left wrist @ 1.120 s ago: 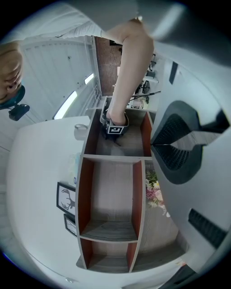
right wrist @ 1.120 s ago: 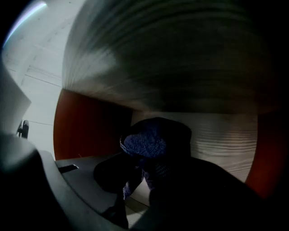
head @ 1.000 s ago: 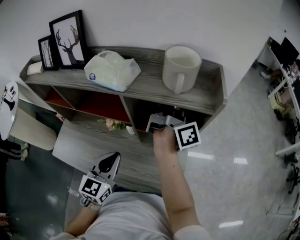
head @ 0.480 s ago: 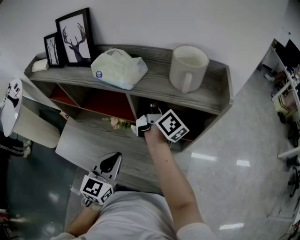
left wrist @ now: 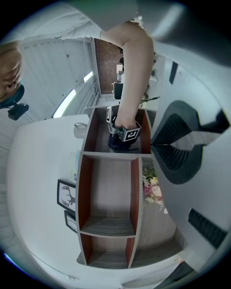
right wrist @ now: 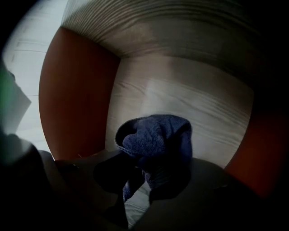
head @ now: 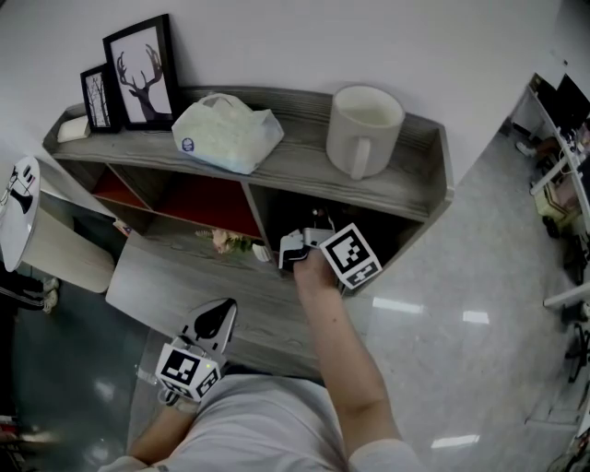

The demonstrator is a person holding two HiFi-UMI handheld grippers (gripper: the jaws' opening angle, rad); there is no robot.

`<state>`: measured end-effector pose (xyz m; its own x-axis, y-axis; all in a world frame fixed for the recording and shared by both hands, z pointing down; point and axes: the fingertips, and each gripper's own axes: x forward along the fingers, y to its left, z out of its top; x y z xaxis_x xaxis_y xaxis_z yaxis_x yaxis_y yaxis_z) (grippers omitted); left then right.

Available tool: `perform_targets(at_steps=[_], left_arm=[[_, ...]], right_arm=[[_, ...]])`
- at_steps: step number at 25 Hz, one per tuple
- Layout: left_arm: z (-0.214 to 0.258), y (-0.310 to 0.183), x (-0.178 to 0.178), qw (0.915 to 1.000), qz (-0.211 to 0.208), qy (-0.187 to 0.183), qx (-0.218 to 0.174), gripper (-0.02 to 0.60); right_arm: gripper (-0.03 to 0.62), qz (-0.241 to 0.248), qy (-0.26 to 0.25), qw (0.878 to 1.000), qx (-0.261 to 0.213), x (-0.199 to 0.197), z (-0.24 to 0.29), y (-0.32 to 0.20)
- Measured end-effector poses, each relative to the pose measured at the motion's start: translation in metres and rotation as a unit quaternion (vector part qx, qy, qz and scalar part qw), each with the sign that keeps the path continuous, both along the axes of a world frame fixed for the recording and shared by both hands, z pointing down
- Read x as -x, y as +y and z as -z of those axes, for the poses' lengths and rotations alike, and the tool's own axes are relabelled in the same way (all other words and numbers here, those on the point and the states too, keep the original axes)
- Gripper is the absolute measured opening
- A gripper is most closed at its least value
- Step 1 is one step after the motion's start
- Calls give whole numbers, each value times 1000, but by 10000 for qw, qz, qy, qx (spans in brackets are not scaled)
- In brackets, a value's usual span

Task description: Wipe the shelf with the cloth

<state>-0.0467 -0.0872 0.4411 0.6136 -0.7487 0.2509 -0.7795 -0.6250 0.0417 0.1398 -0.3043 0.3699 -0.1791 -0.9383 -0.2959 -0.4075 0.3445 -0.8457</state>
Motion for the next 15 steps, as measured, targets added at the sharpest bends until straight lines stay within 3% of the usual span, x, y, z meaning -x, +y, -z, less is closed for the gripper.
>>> perform_targets(at_steps=[8,15], left_arm=[[-3,-1,-3,10000,-89,-13,22,17],[-4,0,-3,9999,-109,-20,26,17]], right_arm=[[106,-1268,-374,9912,-96,-81,0,26],[106,-1815,-540,9818,175,-99,-23,32]])
